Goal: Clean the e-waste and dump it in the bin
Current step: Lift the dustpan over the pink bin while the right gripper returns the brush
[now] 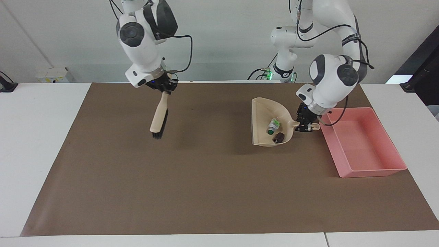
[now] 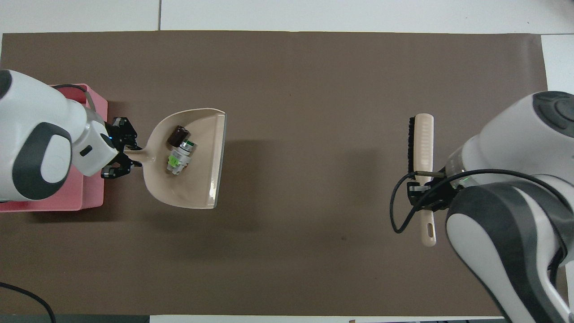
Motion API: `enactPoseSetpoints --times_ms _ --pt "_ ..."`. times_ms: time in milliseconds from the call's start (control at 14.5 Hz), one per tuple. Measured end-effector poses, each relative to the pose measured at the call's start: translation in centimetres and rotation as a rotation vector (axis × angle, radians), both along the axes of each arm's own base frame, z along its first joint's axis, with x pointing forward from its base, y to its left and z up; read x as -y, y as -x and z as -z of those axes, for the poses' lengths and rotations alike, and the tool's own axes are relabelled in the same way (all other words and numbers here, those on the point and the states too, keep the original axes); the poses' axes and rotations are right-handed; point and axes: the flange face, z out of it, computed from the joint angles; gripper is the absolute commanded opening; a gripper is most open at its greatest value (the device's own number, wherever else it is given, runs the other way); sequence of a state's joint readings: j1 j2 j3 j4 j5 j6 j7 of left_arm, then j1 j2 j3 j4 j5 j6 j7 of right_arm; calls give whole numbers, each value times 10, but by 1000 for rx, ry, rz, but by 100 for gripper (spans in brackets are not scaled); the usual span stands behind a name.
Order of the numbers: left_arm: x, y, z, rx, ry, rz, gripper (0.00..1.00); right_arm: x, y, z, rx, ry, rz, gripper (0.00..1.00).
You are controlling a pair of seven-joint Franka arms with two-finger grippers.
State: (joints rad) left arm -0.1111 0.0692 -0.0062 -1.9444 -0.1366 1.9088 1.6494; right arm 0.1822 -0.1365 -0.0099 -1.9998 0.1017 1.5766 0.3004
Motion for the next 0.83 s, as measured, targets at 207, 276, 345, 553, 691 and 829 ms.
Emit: enactPoseSetpoints --times_ms 207,276,345,553,691,829 --pt "-73 -16 -44 27 32 -28 0 86 -3 22 -17 11 -24 0" --pt "-98 -19 -55 38 36 -49 0 111 -2 33 -11 14 -27 0" --pt "-122 -23 -64 49 38 -74 0 134 0 45 -5 17 -41 0" --pt "-182 -34 -79 86 32 -156 0 178 11 83 -5 35 -127 0" --pt "-217 -37 -80 97 16 -209 0 194 17 105 9 28 -160 0" --pt "-252 -37 -83 102 -54 -240 0 211 23 122 16 17 -167 0"
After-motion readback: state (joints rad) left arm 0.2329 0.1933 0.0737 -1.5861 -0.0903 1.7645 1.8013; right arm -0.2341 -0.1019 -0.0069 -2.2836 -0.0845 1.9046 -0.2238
